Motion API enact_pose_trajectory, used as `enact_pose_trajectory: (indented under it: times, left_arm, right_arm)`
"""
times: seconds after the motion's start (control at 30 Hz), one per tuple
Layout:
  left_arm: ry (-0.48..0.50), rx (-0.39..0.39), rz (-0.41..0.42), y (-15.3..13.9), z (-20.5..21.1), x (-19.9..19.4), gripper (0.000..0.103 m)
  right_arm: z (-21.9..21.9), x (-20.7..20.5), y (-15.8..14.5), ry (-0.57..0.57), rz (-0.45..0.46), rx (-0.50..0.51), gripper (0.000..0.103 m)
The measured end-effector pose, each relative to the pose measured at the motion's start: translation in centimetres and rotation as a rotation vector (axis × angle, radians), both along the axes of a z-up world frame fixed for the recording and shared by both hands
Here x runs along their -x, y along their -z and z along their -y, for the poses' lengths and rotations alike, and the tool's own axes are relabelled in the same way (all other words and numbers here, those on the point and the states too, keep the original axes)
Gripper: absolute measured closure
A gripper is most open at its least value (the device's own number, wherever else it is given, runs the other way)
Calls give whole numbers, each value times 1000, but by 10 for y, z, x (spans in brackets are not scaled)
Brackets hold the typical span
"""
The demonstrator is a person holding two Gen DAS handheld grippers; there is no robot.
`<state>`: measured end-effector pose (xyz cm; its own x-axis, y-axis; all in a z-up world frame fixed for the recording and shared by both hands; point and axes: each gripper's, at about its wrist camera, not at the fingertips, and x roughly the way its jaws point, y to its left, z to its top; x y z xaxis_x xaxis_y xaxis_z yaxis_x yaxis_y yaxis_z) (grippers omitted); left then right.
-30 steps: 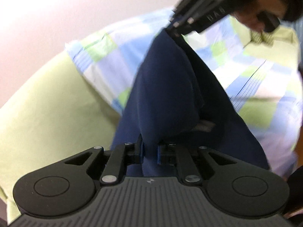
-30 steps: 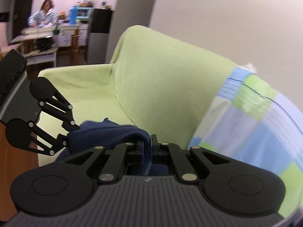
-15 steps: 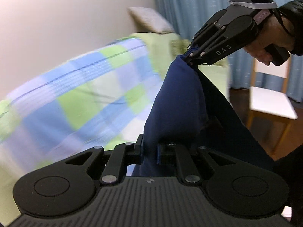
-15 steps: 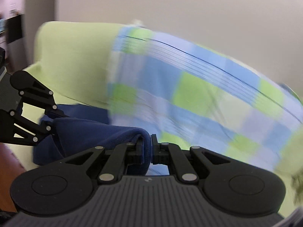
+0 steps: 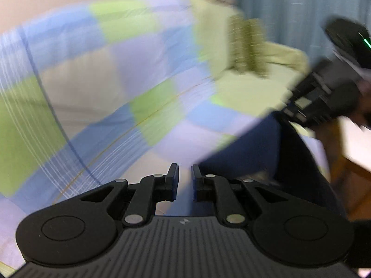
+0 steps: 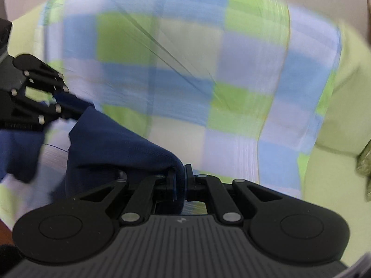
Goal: Fold clothes
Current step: 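Lift the navy shirt with both tools and shake it open over the checked sheet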
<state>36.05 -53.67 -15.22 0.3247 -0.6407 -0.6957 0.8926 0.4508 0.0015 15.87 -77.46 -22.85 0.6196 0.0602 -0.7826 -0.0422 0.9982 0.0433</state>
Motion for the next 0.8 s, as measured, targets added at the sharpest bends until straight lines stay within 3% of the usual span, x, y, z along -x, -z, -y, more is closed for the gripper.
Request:
enact_pose_trajectory:
  times: [0.13, 0.33, 0.43, 0.47, 0.57, 0.8]
  left_arm:
    - [-184, 2, -12, 40, 18, -33, 91]
    - [-197, -45, -23, 95, -34, 27, 89]
    - [-174, -57, -31, 106, -63, 56, 84]
    - [-165, -58, -29, 108, -72, 66, 81]
    - [-116, -44, -10, 114, -106, 105, 71]
    - [-34, 54, 157, 139, -126, 149, 66]
  right_arm:
    - [43, -10, 56, 29, -14, -6, 98]
    - [93, -8, 128, 90, -7, 6, 92]
    - [85, 30, 132, 125, 28, -41, 90]
    - [78, 45, 134, 124, 38, -56, 83]
    - [55, 71, 144, 110, 80, -74, 79]
    - [4, 98, 173, 37, 193, -35, 79]
